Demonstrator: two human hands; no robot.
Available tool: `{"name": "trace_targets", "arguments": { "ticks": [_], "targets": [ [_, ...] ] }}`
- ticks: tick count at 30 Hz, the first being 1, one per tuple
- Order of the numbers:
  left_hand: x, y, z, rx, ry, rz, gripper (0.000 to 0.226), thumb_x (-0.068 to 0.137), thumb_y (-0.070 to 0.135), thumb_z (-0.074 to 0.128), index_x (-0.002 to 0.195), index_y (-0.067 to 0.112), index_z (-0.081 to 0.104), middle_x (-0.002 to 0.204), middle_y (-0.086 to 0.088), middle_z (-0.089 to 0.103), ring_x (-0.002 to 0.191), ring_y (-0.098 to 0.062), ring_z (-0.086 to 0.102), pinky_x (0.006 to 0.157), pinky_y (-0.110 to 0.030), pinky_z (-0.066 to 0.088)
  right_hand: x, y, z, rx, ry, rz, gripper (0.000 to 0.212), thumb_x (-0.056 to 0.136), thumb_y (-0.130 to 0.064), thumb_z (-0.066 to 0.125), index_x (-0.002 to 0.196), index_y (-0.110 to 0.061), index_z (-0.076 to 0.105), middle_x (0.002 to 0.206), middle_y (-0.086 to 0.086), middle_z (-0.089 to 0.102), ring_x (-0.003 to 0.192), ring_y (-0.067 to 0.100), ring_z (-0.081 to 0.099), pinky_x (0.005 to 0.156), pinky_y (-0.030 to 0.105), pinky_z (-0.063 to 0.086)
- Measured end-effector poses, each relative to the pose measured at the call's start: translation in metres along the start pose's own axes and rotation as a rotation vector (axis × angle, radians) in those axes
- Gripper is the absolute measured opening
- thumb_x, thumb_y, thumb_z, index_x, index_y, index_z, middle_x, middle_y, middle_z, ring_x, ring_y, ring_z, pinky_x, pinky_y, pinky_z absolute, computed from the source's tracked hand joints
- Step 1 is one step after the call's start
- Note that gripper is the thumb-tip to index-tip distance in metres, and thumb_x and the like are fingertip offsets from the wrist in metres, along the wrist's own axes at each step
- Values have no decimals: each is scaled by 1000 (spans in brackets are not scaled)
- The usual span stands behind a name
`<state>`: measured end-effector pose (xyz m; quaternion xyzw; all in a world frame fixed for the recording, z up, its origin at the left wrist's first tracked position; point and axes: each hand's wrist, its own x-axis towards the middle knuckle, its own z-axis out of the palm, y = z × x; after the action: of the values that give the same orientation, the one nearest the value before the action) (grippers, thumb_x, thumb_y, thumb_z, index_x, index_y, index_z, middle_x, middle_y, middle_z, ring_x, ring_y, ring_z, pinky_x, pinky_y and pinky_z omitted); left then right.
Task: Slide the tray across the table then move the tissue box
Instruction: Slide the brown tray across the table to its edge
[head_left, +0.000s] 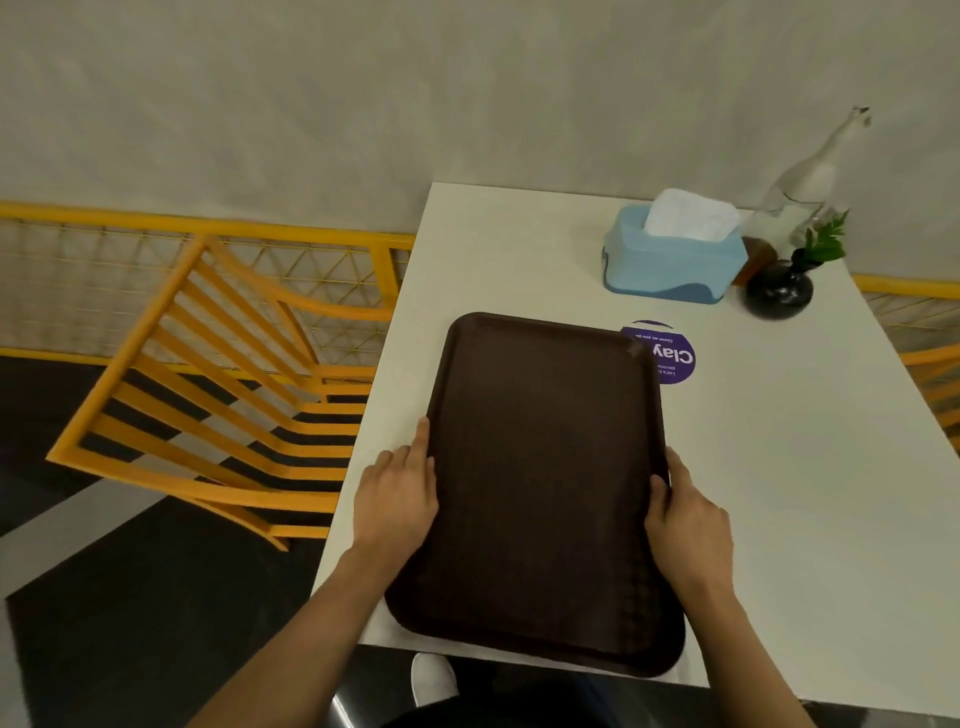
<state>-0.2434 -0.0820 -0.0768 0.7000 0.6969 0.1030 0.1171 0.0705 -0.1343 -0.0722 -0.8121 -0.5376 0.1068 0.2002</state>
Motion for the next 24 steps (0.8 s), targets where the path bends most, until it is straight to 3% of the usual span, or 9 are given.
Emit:
{"name": "trace_targets", "arguments": {
  "ticks": [6, 12, 18, 24],
  "targets": [
    [21, -13, 0, 34, 95, -5, 55, 103, 31, 46, 154, 13, 40, 92, -3, 72, 87, -25, 64, 79, -42, 52, 31, -26, 12, -39, -20, -54, 45, 106, -26, 37, 152, -21, 39, 102, 7, 74, 80, 31, 69, 88, 51, 53],
    [69, -24, -5, 92, 151, -59, 53, 100, 31, 52, 151, 15, 46, 106, -13, 65, 90, -29, 58, 74, -42, 50, 82, -54, 29, -84, -41, -81, 48, 106, -27, 37, 154, -17, 37, 101, 9, 73, 84, 31, 69, 90, 49, 51],
    [109, -28, -5, 44, 172, -54, 52, 101, 31, 52, 150, 15, 47, 122, -15, 59, 108, -33, 55, 86, -47, 50, 116, -66, 39, -113, -41, -71, 48, 107, -30, 39, 153, -14, 40, 98, 10, 71, 84, 29, 68, 88, 48, 52],
    [121, -39, -14, -85, 84, -28, 66, 102, 50, 42, 158, 18, 30, 155, -16, 41, 143, -36, 37, 114, -51, 35, 112, -70, 39, -103, -29, -37, 62, 103, -51, 41, 153, -15, 36, 143, 12, 51, 128, 34, 48, 100, 54, 43]
  ]
}}
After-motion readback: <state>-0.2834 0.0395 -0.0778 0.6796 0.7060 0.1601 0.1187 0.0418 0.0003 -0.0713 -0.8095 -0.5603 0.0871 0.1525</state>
